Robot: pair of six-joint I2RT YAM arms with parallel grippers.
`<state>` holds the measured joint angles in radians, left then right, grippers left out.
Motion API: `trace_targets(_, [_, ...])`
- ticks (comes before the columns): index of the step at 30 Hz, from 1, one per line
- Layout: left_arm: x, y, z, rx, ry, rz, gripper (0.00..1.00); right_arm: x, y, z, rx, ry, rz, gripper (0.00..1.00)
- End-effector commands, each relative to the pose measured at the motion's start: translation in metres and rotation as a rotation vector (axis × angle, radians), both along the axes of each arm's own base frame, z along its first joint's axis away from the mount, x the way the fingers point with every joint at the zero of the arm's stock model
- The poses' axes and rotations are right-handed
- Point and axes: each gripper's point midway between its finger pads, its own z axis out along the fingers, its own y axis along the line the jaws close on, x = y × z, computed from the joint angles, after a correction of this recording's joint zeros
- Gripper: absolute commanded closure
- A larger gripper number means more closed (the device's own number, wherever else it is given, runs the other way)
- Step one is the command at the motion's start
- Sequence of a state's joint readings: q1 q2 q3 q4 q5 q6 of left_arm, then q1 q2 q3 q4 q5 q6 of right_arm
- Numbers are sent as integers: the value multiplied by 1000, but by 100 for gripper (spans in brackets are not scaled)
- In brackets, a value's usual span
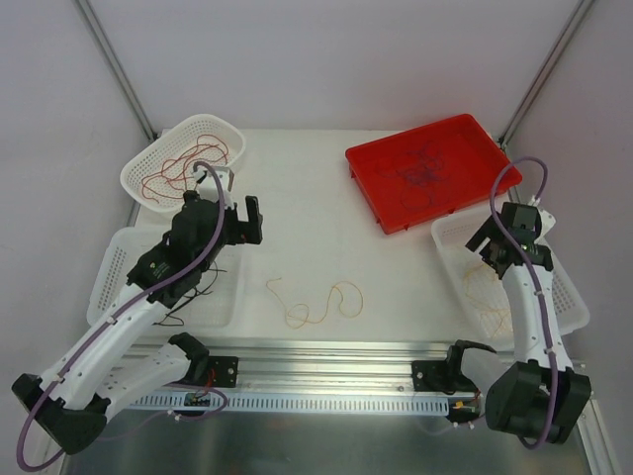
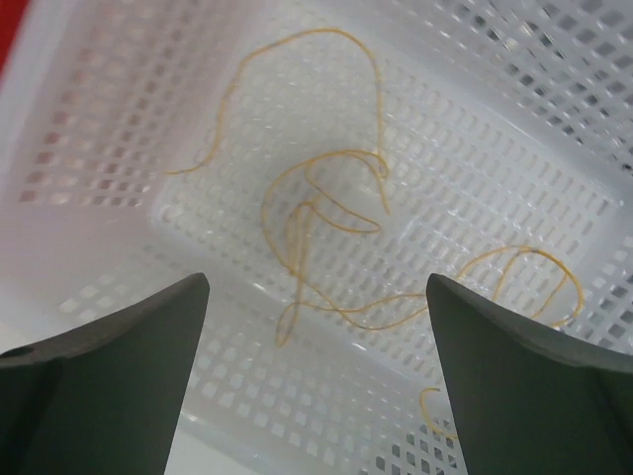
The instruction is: Untangle the cables
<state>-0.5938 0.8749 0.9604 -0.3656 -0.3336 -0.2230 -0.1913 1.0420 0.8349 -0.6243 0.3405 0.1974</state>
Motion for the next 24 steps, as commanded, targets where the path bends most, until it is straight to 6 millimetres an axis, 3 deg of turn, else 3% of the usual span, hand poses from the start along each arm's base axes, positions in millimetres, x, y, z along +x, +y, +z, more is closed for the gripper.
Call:
trace_targets(1, [-4,43,-3,143,-53,127,1,26,33,46,7,-141,233,3])
trace_targets(4, [-9,65,-6,210,-82,194,1,35,69,58,1,-150,432,3])
trace_targets(5, [-10,72,-11,242,-80,217,1,37,93,61,23,-161,529,3])
trace_targets(7, [-13,79,-14,255,-92,241,1,37,118,62,28,-158,653,3])
trace_targets(9, [-17,86,-13,254,-108,265,1,34,163,58,87,-173,827,3])
trace_targets(10, [-17,87,-14,248,-113,270,1,32,175,55,97,-171,863,3])
trace_targets(11, [-19,90,-18,241,-116,288,1,24,209,48,152,-169,990,3])
trace_targets(17, [-21,106,-29,293,-117,362,1,-7,306,14,191,-86,1288,3])
trace_targets(19, [-22,113,-30,314,-113,401,1,-29,347,7,201,-72,1430,3])
trace_targets(20, [-23,120,-29,328,-116,441,1,-43,373,-5,210,-45,1522,3])
trace_targets(24, [-26,132,-27,331,-124,516,1,-62,425,-29,211,2,1668,3])
